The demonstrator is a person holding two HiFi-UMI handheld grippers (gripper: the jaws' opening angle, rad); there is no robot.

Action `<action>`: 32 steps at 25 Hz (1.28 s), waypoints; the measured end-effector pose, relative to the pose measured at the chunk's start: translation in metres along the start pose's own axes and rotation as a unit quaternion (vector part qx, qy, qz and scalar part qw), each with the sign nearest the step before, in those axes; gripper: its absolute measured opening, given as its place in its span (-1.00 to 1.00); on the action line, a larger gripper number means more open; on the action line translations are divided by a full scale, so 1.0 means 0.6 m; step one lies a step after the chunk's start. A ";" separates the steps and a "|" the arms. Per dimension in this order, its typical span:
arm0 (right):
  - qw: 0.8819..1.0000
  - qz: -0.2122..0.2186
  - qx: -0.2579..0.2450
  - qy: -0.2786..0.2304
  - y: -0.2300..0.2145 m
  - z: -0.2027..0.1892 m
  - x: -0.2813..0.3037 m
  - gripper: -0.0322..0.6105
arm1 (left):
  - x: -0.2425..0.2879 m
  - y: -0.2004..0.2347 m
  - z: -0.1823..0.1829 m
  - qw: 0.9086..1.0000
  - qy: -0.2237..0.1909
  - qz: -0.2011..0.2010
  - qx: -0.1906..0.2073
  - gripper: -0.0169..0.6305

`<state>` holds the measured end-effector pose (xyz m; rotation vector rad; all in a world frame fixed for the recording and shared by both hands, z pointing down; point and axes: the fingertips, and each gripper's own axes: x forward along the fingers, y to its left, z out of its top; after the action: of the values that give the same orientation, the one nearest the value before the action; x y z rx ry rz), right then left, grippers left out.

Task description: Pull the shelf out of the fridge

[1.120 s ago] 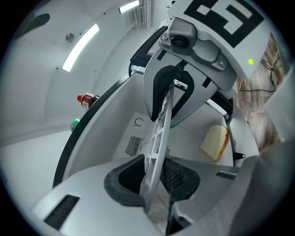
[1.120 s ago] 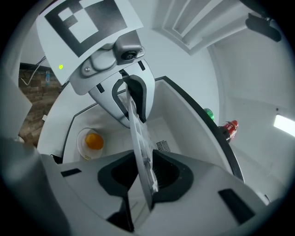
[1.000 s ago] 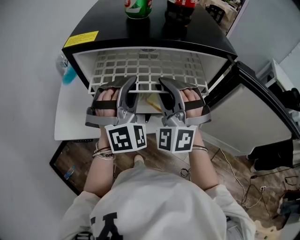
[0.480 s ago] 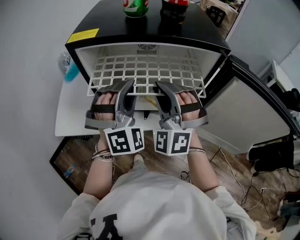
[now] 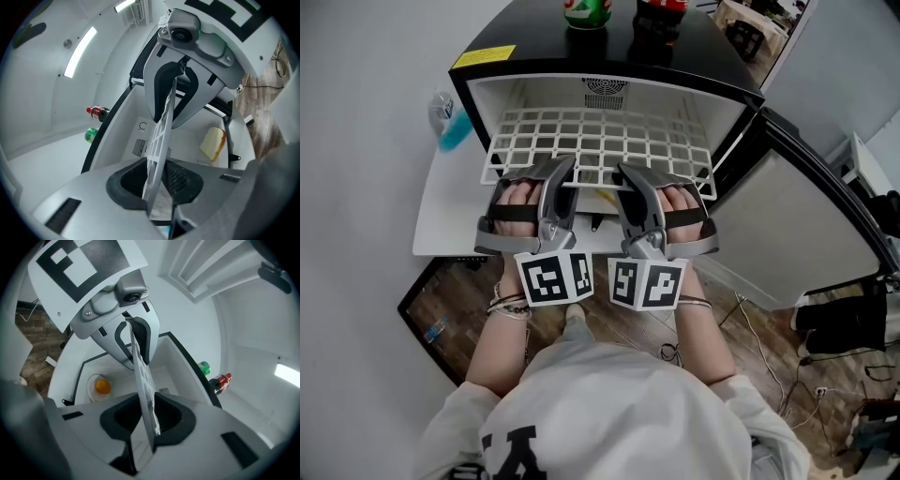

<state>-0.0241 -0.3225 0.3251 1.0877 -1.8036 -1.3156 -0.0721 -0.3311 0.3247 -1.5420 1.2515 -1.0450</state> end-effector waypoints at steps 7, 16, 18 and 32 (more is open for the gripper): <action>1.000 -0.006 -0.006 -0.005 0.003 0.011 -0.022 -0.63 | -0.024 -0.001 0.004 1.000 0.002 0.023 -0.001 -0.70; 1.000 -0.010 -0.009 -0.024 0.001 0.022 -0.061 -0.63 | -0.065 0.002 0.021 0.999 0.006 0.052 -0.007 -0.63; 0.999 -0.016 -0.012 -0.029 -0.002 0.028 -0.075 -0.63 | -0.080 0.005 0.026 0.998 0.007 0.064 -0.006 -0.62; 0.999 -0.022 -0.022 -0.045 -0.003 0.045 -0.133 -0.62 | -0.137 0.002 0.046 0.997 0.015 0.072 -0.011 -0.61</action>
<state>-0.0111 -0.2402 0.3136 1.0639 -1.8154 -1.4448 -0.0580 -0.2468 0.3094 -1.4342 1.3772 -0.9673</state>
